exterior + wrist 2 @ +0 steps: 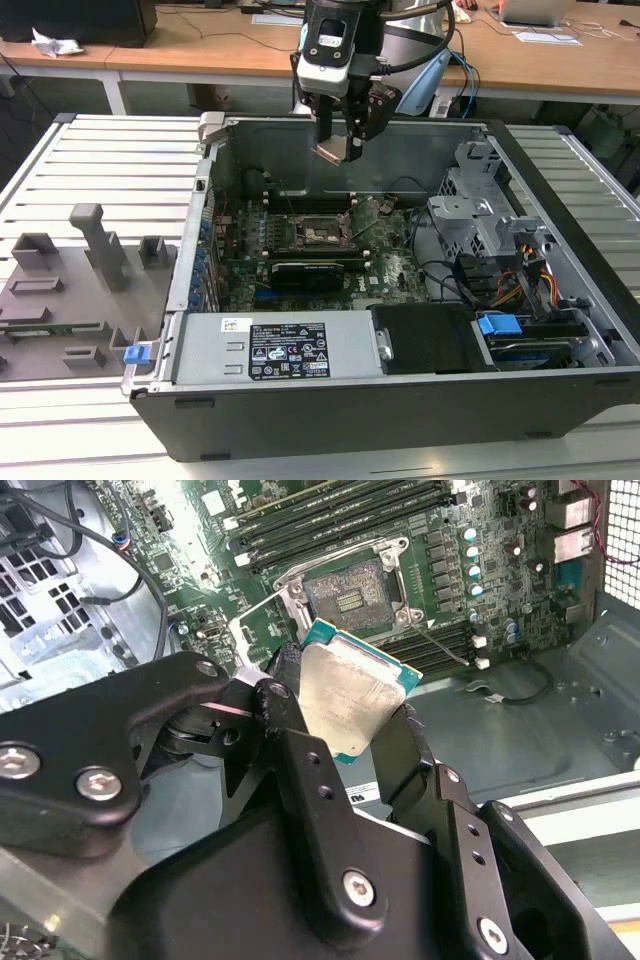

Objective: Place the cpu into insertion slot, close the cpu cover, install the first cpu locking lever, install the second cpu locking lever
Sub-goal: 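Place the cpu into insertion slot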

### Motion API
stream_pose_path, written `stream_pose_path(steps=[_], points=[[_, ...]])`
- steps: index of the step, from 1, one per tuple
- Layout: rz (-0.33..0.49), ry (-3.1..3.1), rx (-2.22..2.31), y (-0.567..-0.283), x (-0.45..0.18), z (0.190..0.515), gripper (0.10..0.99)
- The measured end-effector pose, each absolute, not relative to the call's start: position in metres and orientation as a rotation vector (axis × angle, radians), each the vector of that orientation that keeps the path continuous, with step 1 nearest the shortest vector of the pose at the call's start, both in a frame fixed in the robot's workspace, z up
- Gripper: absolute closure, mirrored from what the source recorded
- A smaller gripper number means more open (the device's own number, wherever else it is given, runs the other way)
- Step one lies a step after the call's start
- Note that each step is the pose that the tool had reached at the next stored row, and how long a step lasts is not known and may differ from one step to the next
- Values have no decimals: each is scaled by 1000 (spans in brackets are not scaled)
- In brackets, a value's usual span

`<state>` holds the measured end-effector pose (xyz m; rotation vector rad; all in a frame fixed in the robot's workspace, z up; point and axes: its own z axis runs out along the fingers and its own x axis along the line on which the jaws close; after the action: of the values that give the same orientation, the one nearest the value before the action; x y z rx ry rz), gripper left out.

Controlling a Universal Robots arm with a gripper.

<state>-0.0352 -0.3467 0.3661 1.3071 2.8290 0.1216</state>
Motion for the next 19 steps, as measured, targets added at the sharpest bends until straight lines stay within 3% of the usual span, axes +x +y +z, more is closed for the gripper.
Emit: stream_pose_path(steps=[19], points=[[120,2772,1418,-347,-35,361,561]])
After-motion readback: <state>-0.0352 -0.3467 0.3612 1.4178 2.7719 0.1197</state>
